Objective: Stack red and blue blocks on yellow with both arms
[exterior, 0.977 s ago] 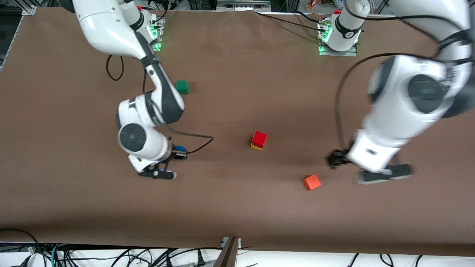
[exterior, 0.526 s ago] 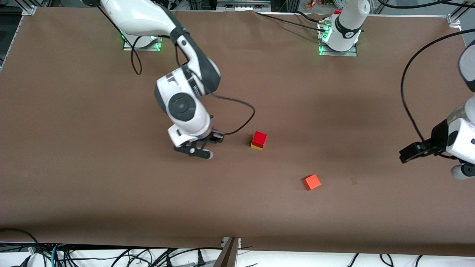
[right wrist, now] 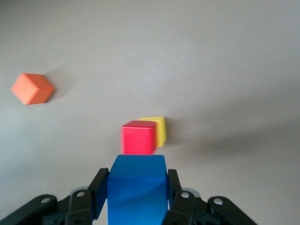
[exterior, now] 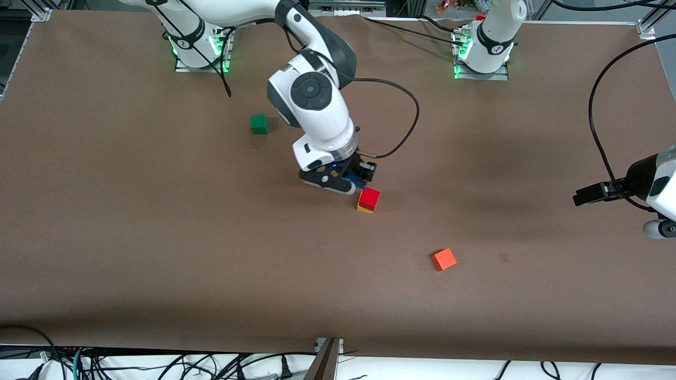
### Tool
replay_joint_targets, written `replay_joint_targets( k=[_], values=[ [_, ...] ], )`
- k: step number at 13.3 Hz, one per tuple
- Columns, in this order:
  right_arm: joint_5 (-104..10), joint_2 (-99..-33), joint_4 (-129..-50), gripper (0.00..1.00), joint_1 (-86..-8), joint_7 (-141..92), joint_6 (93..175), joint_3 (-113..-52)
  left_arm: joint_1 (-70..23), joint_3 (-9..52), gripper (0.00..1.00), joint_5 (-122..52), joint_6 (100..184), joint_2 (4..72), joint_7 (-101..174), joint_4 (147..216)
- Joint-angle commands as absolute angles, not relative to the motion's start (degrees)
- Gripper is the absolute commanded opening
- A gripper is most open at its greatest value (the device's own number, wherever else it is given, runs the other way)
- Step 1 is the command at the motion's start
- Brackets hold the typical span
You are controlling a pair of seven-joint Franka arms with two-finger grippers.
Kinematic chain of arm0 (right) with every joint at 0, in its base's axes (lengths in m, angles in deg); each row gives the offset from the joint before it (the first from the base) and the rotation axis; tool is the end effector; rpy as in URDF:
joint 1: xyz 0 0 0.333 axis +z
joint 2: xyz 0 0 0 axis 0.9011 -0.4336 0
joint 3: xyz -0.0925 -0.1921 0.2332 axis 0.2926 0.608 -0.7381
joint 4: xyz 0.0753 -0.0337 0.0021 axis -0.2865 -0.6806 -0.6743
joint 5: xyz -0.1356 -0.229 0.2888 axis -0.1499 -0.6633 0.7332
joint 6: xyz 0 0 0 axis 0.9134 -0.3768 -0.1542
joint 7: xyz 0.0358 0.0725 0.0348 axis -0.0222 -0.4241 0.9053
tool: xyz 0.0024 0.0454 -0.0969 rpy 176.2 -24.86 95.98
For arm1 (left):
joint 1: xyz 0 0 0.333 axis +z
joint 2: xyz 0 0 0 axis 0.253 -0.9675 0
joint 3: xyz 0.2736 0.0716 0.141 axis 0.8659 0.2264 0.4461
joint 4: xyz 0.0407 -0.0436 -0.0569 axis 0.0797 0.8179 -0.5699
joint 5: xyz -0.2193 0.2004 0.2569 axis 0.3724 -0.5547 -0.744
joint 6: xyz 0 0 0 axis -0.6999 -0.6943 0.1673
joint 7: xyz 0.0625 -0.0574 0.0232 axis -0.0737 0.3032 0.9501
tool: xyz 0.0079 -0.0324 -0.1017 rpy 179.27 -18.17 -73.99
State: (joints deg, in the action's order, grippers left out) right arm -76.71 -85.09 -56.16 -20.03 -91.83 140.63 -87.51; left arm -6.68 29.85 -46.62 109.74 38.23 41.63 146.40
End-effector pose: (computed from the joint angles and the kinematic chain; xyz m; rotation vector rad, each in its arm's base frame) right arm 0.5553 0.5448 0.3908 -2.8166 0.5378 -0.0845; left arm 0.6694 0.0121 0.5582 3.1078 0.2884 -0.1369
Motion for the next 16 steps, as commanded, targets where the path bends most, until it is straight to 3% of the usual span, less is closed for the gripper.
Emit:
replay_joint_targets(
  k=[1, 8, 16],
  values=[
    [-76.5, -88.9, -54.1, 0.53, -19.4, -93.7, 146.6, -87.6, -6.2, 29.9, 1.0, -44.8, 110.1, 46.4, 40.0, 156.2],
    [-76.6, -92.4, -52.1, 0.54, -19.6, -93.5, 151.4, -87.2, -6.9, 30.5, 1.0, -44.3, 117.2, 56.7, 40.1, 171.5],
    [-77.1, -93.0, -52.7, 0.55, -19.7, -93.4, 151.1, -87.1, -5.5, 30.3, 1.0, -43.1, 117.0, 55.1, 40.0, 170.9]
  ],
)
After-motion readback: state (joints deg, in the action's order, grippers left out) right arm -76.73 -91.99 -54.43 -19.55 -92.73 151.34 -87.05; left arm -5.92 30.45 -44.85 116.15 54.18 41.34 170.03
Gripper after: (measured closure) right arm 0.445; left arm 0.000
